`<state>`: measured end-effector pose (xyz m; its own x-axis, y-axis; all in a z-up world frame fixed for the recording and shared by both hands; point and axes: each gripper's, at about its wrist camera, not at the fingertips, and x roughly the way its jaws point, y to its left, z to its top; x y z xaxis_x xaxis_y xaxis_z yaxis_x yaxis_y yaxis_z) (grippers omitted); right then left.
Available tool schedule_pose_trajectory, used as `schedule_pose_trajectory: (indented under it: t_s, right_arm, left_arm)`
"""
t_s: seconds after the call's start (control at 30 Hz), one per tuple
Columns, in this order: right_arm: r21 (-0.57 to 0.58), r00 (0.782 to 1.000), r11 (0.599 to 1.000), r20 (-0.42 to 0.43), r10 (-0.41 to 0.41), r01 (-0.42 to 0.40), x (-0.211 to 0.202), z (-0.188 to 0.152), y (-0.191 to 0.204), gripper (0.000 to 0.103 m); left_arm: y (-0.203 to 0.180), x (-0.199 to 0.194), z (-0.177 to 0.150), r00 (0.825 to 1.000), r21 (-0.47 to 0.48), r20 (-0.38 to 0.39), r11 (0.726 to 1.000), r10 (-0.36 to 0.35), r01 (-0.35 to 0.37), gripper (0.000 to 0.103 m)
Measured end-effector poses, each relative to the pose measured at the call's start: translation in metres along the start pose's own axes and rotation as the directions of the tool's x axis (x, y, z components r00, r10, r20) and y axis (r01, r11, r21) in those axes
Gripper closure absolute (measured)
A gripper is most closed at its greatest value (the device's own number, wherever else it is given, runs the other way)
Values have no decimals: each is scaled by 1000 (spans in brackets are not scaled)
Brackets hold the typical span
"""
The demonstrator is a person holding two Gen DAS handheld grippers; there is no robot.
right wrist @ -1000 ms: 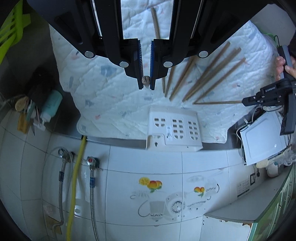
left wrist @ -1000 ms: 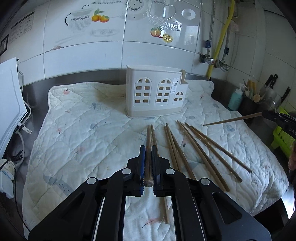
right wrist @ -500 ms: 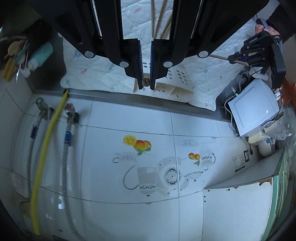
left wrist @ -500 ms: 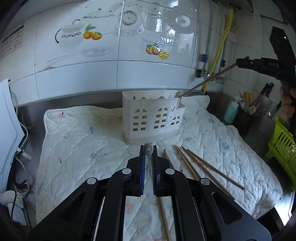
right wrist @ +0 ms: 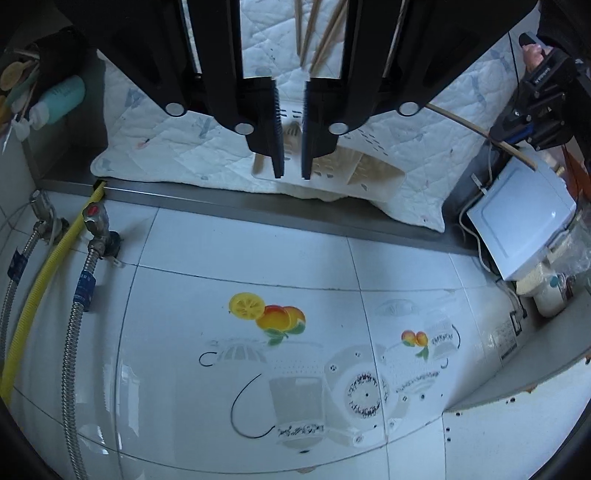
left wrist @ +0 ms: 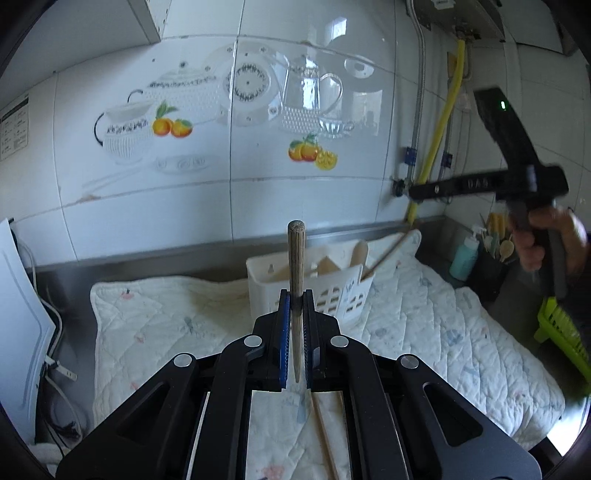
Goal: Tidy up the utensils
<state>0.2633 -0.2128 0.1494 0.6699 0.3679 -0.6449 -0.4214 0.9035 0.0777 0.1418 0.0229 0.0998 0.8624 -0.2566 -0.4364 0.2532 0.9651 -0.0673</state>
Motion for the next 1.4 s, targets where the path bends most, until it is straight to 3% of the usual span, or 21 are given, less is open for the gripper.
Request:
schedule_pose_trajectory:
  t_s: [0.07,0.3,0.47,0.7,0.93,1.03,1.13,1.3,1.33,1.37,1.4]
  right_arm:
    - [2,999,1000,33,-15,15,-5,-2,-2,68]
    - [-2,995,999,87,-39,39,-27,-27,-9,67]
    - [6,996,1000,88,-29,28,-36,-63,-9,67]
    - [10,998,999,40,-38,38,-33,-123,-8,67]
    - [19,999,999,-18,-49,49,-30,-192,-4,67]
    - [33,998,999,-44,-36,38,-32,-219,0,67]
    - [52,997,998,-75,-30,33,-32,-248,4,68]
    - [61,991,997,-127,-44,52,-31,-288,7,71]
    - [67,990,996,-132,-46,55,-31,-294,6,72]
    - [82,989,996,-143,-33,45,-30,-301,5,74]
    - [87,988,995,-151,-29,42,-29,-306,4,76]
  left_arm:
    - [-2,-4,16,1000,10,29,1000,1,-1,98]
    - [-12,-20,75,988,55,149,998,28,-36,98]
    - [-9,-3,101,982,42,180,997,62,-71,98]
    - [0,50,91,993,0,95,997,72,-73,98]
    - [6,75,75,996,-10,36,997,82,-81,96]
    - [3,73,72,997,10,23,998,69,-69,92]
    - [2,61,70,998,16,33,998,61,-62,82]
    - [0,34,65,998,20,48,999,49,-50,80]
    - [-1,27,61,998,24,49,999,48,-49,74]
    - [-4,20,56,997,34,52,998,51,-53,63]
    - [-6,14,51,997,40,55,998,52,-54,61]
